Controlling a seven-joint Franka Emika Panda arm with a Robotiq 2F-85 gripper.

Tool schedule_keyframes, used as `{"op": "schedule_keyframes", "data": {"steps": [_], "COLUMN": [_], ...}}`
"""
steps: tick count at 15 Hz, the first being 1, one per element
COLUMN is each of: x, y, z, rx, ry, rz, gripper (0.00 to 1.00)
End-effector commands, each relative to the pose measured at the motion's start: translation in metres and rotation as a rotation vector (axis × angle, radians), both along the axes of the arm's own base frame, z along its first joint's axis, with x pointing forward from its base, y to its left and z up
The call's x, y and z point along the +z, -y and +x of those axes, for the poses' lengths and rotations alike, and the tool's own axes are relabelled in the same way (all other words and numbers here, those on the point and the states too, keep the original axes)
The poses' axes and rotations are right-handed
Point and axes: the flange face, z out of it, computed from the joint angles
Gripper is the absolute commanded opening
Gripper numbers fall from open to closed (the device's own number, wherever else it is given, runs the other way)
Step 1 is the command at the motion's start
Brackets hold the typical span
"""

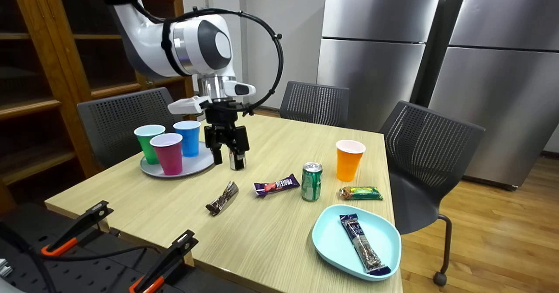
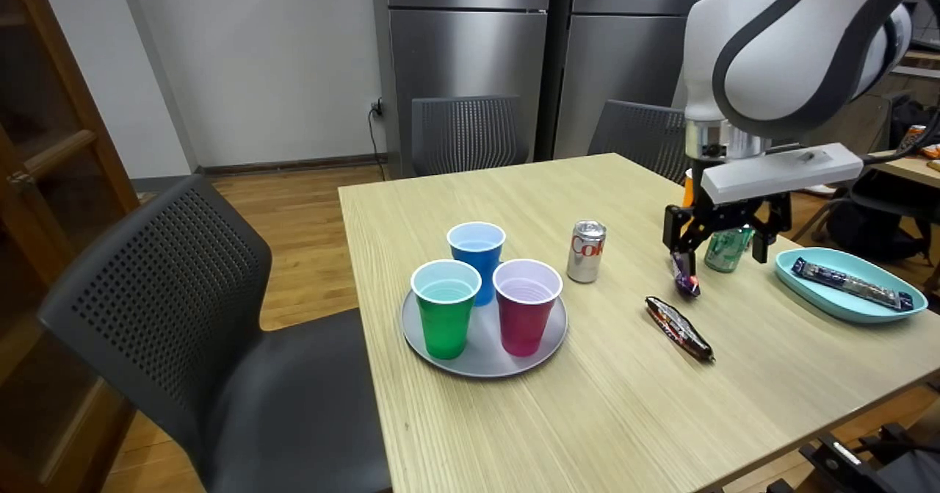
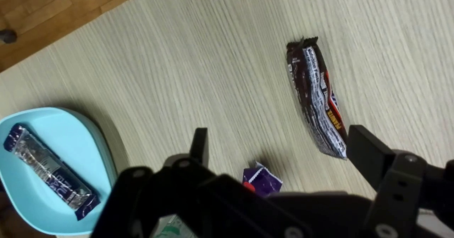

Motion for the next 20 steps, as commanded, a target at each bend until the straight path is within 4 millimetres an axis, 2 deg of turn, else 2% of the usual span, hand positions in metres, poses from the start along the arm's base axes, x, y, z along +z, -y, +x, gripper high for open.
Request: {"op": "schedule_keyframes", "data": {"steps": [1, 5, 6, 8, 15, 20], "x": [-0.029, -0.059, -0.049, -0.057, -0.056, -0.073], "y": [-0.011, -0.018, -0.018, -0.019, -0.017, -0.017], "z": [0.009, 0.016, 0.005, 0.005, 0.005, 0.001], "rx": [0.086, 0.098, 0.077, 0.077, 0.074, 0.121], "ry": [-0.032, -0.071, -0.066, -0.078, -0.077, -0.065], "rz": [-0.036, -0.043, -0.031, -0.034, -0.036, -0.005], "gripper": [1.00, 1.00, 1.00, 1.00, 1.00, 1.00]}}
